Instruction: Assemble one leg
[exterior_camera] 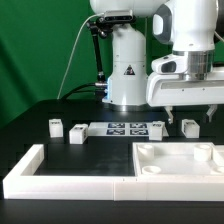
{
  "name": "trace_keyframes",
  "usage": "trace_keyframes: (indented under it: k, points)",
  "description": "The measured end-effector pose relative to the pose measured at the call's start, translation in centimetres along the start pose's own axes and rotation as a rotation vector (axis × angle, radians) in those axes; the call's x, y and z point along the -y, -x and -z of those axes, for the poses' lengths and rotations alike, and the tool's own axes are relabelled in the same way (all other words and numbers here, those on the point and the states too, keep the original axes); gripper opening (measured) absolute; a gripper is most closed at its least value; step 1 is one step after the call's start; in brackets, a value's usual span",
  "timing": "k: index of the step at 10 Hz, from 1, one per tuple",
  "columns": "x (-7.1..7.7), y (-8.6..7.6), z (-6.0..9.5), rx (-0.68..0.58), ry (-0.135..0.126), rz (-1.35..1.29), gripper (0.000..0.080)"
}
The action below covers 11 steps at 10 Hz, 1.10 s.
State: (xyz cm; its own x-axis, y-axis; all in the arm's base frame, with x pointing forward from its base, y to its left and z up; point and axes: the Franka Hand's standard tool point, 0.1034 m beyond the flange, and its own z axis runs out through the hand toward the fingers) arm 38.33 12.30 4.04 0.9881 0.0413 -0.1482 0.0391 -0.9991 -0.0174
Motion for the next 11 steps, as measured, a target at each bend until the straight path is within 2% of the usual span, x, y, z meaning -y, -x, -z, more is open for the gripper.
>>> trace_keyframes:
  k: [1, 3, 4, 5, 8, 10, 11]
  points:
    - [0.3, 0.4, 0.4, 0.102, 0.008, 0.001, 0.0649]
    - [0.2, 1.3, 0.8, 0.264, -0.011, 0.031, 0.0649]
    - [-0.1, 1.2, 0.6, 0.304, -0.025, 0.039, 0.0649]
    - [-0.3, 1.8, 0.8, 0.400, -0.024, 0.033, 0.0649]
    - [0.0, 1.9, 0.4, 0.596, -0.023, 0.032, 0.0649]
    - [0.9, 2.5, -0.6, 0.806, -0.007, 0.030, 0.0649]
    - [1.0, 2.3, -1.1, 0.844, -0.006, 0.030, 0.0649]
